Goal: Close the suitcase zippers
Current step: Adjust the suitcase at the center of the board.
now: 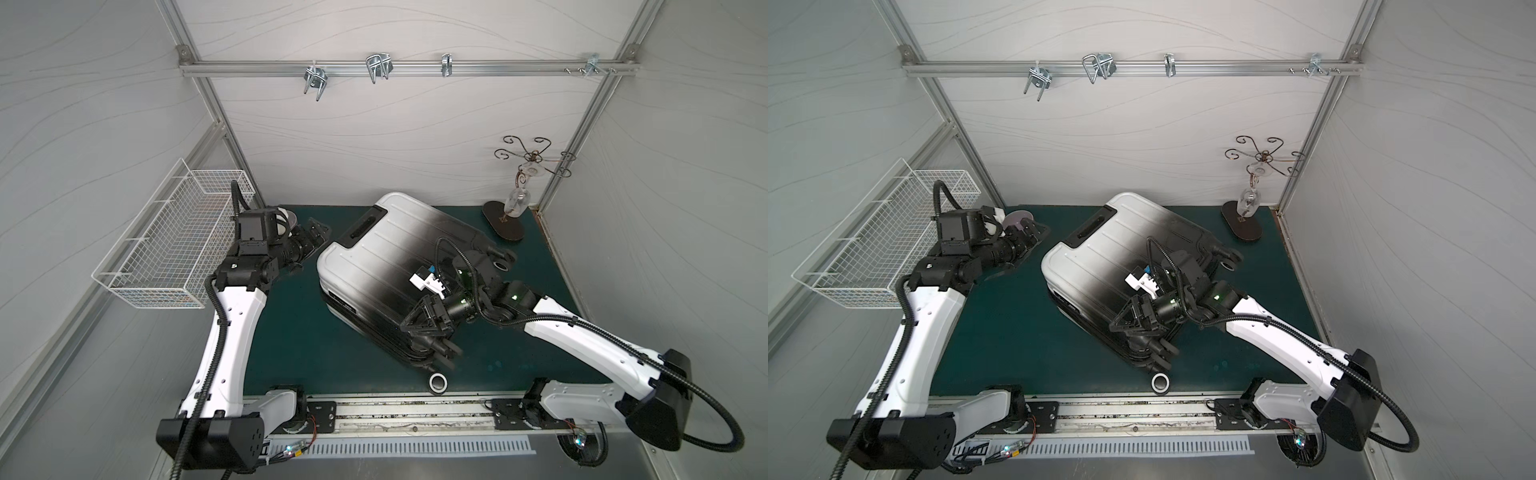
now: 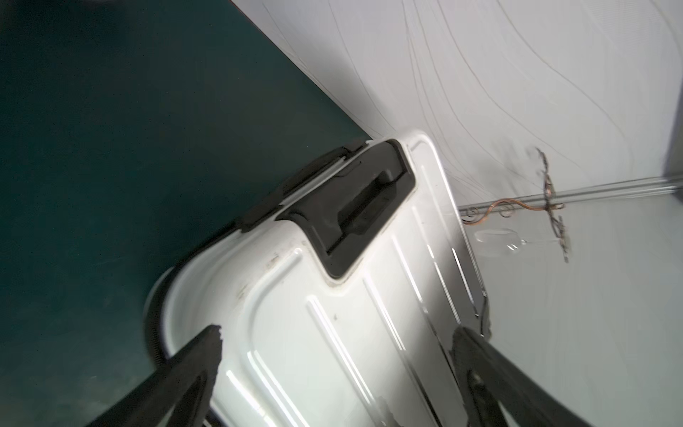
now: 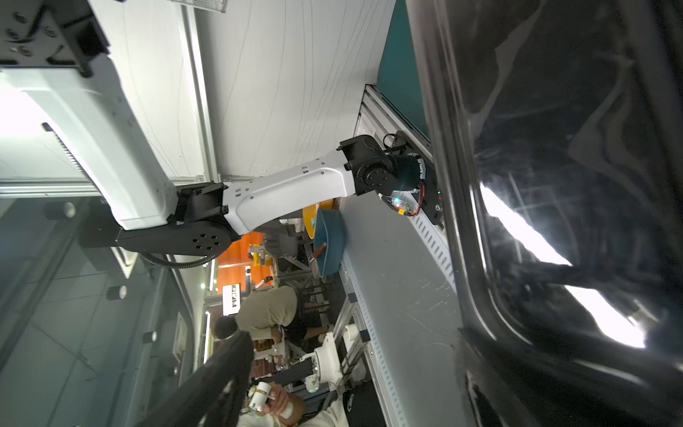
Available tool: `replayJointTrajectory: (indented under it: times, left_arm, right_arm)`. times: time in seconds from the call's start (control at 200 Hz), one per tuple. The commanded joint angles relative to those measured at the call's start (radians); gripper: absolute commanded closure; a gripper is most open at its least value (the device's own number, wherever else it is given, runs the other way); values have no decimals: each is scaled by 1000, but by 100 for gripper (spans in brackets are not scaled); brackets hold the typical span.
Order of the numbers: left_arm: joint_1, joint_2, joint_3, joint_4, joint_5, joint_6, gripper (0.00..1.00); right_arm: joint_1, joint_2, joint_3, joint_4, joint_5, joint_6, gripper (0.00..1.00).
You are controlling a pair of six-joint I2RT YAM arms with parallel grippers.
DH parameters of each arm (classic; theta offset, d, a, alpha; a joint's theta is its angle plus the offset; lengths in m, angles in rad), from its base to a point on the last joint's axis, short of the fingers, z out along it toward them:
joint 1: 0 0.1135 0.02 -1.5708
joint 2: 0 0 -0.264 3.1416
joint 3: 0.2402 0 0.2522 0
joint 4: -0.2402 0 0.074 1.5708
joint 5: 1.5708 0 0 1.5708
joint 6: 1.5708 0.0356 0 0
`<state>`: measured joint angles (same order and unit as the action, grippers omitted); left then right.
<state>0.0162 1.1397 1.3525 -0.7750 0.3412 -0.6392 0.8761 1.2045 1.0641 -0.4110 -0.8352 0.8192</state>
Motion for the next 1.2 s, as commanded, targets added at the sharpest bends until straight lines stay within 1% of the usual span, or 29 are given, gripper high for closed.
replayJointTrajectory:
  times: [0.0, 0.04, 0.1, 0.165, 0.21, 0.225, 0.285, 0.36, 0.43, 0.52, 0.62, 0.745, 0.805, 0.855, 0.93, 0.985, 1.111, 1.196]
  left_arm:
    - [-83, -72, 71, -211, -201, 88, 1]
    - [-132, -98, 57, -242, -251, 84, 1]
    - [-190, -138, 14, -284, -306, 51, 1]
    - [-206, -195, -58, -314, -328, 5, 1]
    - [-206, -245, -112, -335, -349, -26, 1]
    - [-206, -264, -128, -343, -356, -38, 1]
    - [-206, -345, -195, -342, -370, -74, 1]
    - [-206, -430, -267, -324, -339, -119, 1]
    - [-206, -469, -329, -303, -251, -149, 1]
    - [-206, -501, -438, -263, -103, -220, 1]
    - [-211, -604, -613, -137, -2, -344, 1]
    - [-232, -793, -855, 19, 16, -526, 1]
    - [-244, -849, -946, 93, 4, -592, 1]
    - [-255, -863, -988, 161, -14, -612, 1]
    - [-262, -820, -991, 227, -49, -592, 1]
    - [-263, -749, -985, 298, -54, -578, 1]
    - [-296, -521, -968, 530, -57, -562, 5]
    - [-303, -353, -920, 640, -46, -532, 8]
  right_arm:
    - [-59, -71, 107, -161, 150, -119, 11]
    - [-118, -105, 133, -232, 186, -169, 9]
    - [-253, -134, 162, -334, 224, -226, 5]
    - [-423, -123, 196, -444, 254, -303, 3]
    - [-527, -100, 222, -494, 317, -364, 1]
    - [-540, -96, 226, -500, 336, -374, 1]
    - [-666, -58, 249, -491, 437, -402, 1]
    - [-774, -1, 247, -384, 426, -358, 1]
    - [-777, 77, 275, -283, 469, -347, 1]
    - [-779, 213, 377, -253, 451, -358, 1]
    - [-797, 331, 461, -217, 409, -357, 1]
    - [-817, 449, 570, -229, 366, -359, 1]
    - [-817, 510, 618, -262, 319, -365, 1]
    - [-816, 541, 621, -268, 282, -363, 1]
    - [-820, 533, 565, -215, 243, -334, 1]
    - [-822, 519, 526, -177, 223, -309, 1]
    - [-818, 497, 483, -165, 180, -293, 2]
    - [-821, 462, 438, -145, 160, -284, 2]
